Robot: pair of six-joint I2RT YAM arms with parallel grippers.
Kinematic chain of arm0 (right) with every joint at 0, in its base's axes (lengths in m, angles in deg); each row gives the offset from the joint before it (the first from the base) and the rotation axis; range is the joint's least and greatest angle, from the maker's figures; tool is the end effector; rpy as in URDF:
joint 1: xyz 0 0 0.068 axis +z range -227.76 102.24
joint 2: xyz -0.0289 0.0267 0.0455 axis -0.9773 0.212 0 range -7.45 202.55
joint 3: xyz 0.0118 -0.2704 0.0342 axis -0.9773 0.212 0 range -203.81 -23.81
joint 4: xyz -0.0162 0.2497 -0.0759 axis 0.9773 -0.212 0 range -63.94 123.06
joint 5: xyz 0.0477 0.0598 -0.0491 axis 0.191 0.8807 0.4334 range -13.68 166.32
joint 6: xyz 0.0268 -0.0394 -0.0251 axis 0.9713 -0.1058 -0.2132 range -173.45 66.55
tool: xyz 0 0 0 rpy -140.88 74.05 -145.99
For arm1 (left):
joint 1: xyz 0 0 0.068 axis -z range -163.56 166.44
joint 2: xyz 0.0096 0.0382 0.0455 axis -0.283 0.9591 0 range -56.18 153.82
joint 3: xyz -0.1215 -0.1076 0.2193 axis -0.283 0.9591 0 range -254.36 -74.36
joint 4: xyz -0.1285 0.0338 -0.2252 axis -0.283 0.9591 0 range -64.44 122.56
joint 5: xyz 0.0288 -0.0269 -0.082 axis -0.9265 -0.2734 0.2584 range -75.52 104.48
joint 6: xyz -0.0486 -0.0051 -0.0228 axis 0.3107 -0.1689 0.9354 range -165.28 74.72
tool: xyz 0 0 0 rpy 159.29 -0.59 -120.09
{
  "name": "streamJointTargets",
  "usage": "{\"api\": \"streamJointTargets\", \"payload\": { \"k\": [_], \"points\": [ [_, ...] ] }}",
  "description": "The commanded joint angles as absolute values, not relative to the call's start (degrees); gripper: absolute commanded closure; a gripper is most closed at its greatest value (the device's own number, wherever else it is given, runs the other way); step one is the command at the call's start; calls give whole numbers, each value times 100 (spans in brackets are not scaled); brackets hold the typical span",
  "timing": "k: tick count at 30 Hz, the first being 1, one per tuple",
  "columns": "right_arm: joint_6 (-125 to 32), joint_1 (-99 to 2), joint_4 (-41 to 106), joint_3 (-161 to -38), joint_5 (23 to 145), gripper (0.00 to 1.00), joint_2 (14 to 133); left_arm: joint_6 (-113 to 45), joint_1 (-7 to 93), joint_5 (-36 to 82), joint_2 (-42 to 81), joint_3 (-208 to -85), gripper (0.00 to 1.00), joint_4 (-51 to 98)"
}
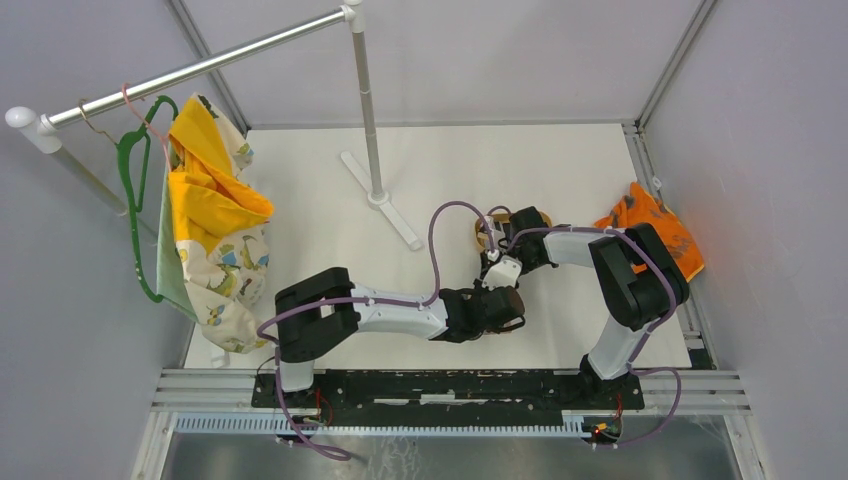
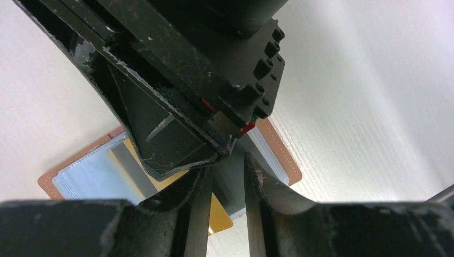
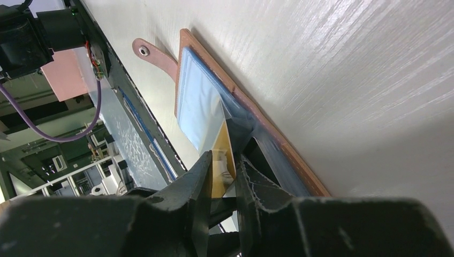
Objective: Put the credit cards into the card holder
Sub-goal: Insert the credit card into the card holder.
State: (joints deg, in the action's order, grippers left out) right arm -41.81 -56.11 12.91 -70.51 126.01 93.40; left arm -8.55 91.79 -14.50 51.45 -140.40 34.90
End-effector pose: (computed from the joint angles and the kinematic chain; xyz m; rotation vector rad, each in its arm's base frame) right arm 0.2578 0.1313 0.1159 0.4262 -2.7967 -1.3640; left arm 0.1150 -0.3723 0.1657 0.5699 2.2734 -0.3499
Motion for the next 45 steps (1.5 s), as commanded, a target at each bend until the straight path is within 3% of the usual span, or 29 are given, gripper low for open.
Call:
{"api": "streamJointTargets", "payload": {
  "k": [1, 22, 27, 34, 37, 41, 43, 45],
  "points": [
    [-4586, -5607, 1334, -7118, 11923, 71, 9244, -555, 9074, -1708, 5039, -13954, 65, 3533],
    [-5297, -5757, 977, -7303, 11898, 65, 8466, -416, 8890, -1944, 4465, -13357, 64, 3534],
    [-5929, -5845, 979, -7279, 12147, 65, 8025, -835, 8900, -1411, 3933, -13019, 62, 2960],
    [-8253, -5825, 1154, -6921, 12706, 68, 6927, -1447, 8891, -996, 2619, -11964, 55, 2201],
    [-10307, -5753, 1268, -6369, 13383, 68, 6218, -1480, 8807, -1039, 2176, -11425, 55, 1950],
    [-12983, -5543, 896, -5874, 13966, 66, 5609, -1404, 8517, -584, 1856, -10892, 61, 1562],
    [-13068, -5329, 951, -5895, 13720, 72, 5691, -1339, 8325, -338, 1703, -10642, 62, 1281],
    [-12819, -5161, 1195, -5839, 13432, 87, 5896, -1257, 8145, -159, 1541, -10412, 65, 1015]
  ]
}}
